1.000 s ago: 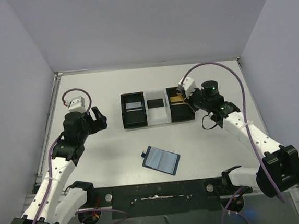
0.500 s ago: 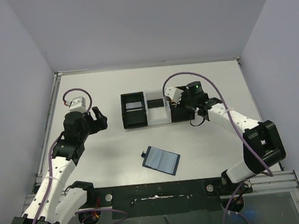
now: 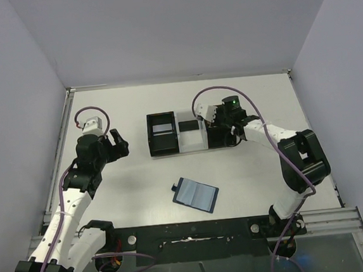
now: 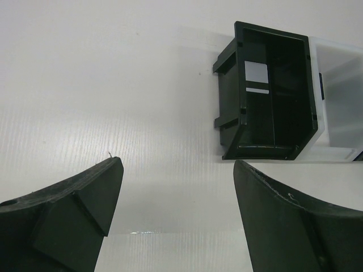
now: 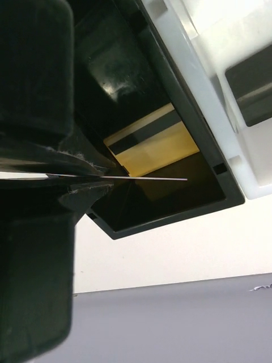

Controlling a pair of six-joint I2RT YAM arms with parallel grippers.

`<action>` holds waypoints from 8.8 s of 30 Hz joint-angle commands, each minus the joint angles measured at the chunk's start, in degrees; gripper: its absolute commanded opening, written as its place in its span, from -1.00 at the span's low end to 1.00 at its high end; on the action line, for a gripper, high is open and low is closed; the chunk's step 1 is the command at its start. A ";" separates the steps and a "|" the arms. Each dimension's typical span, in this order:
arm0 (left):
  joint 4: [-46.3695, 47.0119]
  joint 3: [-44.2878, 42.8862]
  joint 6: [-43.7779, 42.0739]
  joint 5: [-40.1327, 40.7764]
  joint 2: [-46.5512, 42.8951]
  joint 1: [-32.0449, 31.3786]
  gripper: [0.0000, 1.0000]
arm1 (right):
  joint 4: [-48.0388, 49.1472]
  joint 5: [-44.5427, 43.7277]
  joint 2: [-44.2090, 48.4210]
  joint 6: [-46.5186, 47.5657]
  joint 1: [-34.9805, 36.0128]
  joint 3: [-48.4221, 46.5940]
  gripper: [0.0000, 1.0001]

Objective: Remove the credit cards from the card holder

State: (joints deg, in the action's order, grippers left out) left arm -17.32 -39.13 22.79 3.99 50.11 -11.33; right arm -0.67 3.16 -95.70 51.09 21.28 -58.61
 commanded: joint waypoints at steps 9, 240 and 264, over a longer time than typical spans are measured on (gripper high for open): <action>3.96 -0.49 -0.99 -3.62 -0.04 1.70 0.55 | 5.37 3.49 -5.35 7.23 -1.88 -5.94 -1.00; 10.78 6.15 19.45 -10.02 26.16 -35.51 -0.65 | -6.44 1.42 32.68 -119.87 25.81 32.42 -0.21; 10.49 6.00 18.88 -11.72 25.92 -35.56 -0.99 | -16.87 -1.11 34.58 -122.29 26.63 33.15 -0.14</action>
State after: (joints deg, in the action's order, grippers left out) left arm -8.86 -32.47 41.76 -7.29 77.32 -46.57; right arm -17.74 2.46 -59.81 -70.98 47.35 -24.84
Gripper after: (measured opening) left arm 0.033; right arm 0.434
